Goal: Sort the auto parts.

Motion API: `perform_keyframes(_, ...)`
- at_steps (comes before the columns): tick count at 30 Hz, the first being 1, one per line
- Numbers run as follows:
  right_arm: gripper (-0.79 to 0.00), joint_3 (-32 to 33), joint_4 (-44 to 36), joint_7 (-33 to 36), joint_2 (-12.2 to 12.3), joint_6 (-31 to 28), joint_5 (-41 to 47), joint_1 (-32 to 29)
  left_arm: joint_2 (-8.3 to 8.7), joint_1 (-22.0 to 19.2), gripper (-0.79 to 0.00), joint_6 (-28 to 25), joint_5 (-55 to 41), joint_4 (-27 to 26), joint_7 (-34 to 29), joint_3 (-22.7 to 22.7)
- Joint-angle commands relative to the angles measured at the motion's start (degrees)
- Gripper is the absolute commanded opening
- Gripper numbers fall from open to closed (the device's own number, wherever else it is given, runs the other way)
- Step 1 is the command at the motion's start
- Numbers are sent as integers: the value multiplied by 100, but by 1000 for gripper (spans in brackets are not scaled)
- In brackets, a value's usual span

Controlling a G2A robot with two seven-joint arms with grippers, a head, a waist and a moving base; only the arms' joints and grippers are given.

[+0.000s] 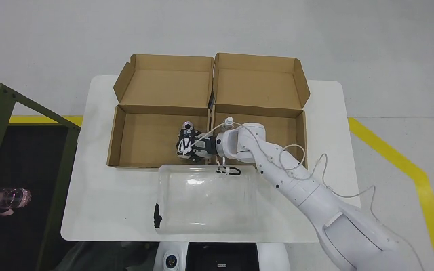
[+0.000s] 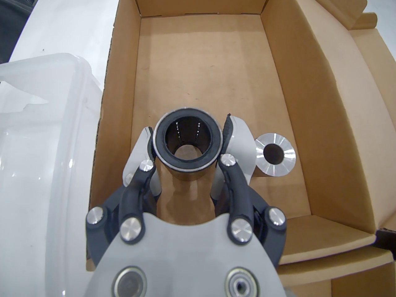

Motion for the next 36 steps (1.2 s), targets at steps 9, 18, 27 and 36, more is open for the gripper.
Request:
perform_keyframes(9, -354, 102, -331, 11, -7, -47, -73, 13, 0, 0, 0, 0, 0, 0, 0, 0)
perform_keyframes(18, -259, 365, -821, -18, 58, -12, -169, -66, 0, 0, 0, 0, 0, 0, 0, 0)
perform_keyframes(27, -188, 1001, -1770, -127, 287, 54, -326, -547, 0, 0, 0, 0, 0, 0, 0, 0)
perform_keyframes(36, -132, 1851, -2922, -123, 595, 50, -531, -1485, 0, 0, 0, 0, 0, 0, 0, 0)
